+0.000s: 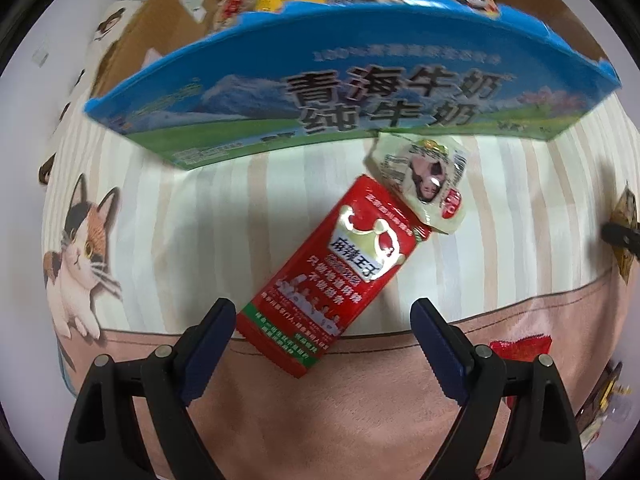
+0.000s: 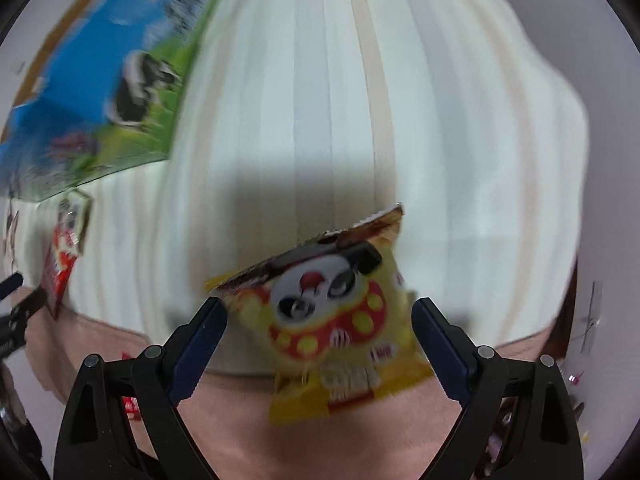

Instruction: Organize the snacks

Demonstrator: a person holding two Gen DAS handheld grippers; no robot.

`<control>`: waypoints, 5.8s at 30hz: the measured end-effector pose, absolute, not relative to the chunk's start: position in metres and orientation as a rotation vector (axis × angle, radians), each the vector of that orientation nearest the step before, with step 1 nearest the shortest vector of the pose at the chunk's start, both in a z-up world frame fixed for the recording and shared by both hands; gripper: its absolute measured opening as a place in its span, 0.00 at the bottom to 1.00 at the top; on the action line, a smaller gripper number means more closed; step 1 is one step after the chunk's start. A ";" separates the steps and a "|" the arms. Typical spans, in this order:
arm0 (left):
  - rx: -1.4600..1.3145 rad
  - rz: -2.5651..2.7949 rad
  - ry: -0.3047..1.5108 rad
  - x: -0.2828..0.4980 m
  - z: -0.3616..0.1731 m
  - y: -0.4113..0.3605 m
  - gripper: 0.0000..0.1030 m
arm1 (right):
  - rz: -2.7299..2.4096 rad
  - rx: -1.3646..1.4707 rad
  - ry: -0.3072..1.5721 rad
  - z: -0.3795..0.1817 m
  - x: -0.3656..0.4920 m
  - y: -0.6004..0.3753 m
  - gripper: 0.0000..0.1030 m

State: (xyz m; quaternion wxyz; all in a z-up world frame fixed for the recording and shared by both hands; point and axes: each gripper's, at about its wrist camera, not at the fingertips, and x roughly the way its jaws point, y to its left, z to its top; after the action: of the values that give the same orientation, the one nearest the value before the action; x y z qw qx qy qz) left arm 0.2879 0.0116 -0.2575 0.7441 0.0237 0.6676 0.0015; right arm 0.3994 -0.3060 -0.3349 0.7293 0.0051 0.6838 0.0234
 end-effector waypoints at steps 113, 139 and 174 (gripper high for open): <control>-0.276 0.064 1.302 0.483 -0.188 0.085 0.46 | 0.224 0.237 1.151 -0.196 0.537 -0.125 0.56; -0.220 0.087 1.287 0.477 -0.175 0.084 0.90 | 0.138 0.137 1.239 -0.201 0.537 -0.134 0.97; -0.170 0.116 0.970 0.286 -0.073 0.059 0.90 | 0.237 0.170 0.974 -0.090 0.348 -0.169 0.97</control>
State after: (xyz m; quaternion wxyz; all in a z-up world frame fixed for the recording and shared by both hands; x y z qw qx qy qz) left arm 0.2857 0.0587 -0.0734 0.8797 -0.0817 0.4652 0.0556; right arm 0.3485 -0.1690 -0.0900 0.8735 0.0816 0.4663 0.1133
